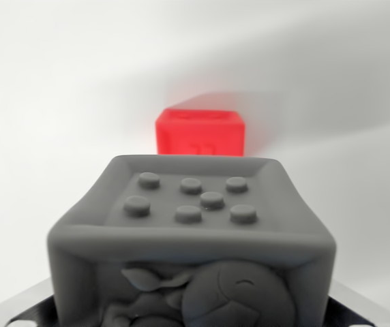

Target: Destack cube

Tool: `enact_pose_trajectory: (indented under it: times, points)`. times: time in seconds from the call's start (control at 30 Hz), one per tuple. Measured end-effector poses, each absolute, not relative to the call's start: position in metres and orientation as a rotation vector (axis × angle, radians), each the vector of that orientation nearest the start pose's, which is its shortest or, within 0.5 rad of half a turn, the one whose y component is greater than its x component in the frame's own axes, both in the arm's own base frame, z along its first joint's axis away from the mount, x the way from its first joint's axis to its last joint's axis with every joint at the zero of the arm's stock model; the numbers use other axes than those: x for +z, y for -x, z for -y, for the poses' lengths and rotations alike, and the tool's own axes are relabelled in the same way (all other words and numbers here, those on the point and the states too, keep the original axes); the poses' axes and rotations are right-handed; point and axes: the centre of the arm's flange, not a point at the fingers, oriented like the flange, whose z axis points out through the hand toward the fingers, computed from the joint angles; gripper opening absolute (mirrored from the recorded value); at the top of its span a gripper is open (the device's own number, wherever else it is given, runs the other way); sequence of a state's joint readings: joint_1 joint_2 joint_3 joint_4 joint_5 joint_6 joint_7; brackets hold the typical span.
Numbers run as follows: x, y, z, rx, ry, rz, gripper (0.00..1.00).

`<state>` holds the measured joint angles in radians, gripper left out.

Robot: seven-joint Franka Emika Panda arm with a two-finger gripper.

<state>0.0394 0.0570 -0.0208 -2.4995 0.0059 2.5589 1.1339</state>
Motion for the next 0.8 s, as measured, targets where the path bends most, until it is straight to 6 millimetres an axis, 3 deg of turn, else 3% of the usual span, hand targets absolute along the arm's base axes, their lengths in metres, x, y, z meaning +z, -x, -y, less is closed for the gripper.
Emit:
enact_pose_trajectory:
  times: [0.53,0.8]
  points:
    - [0.312,-0.470,-0.009,-0.003,2.657,-1.666,0.00]
    - [0.307,-0.477,-0.016,0.007,2.649,-1.688,0.00]
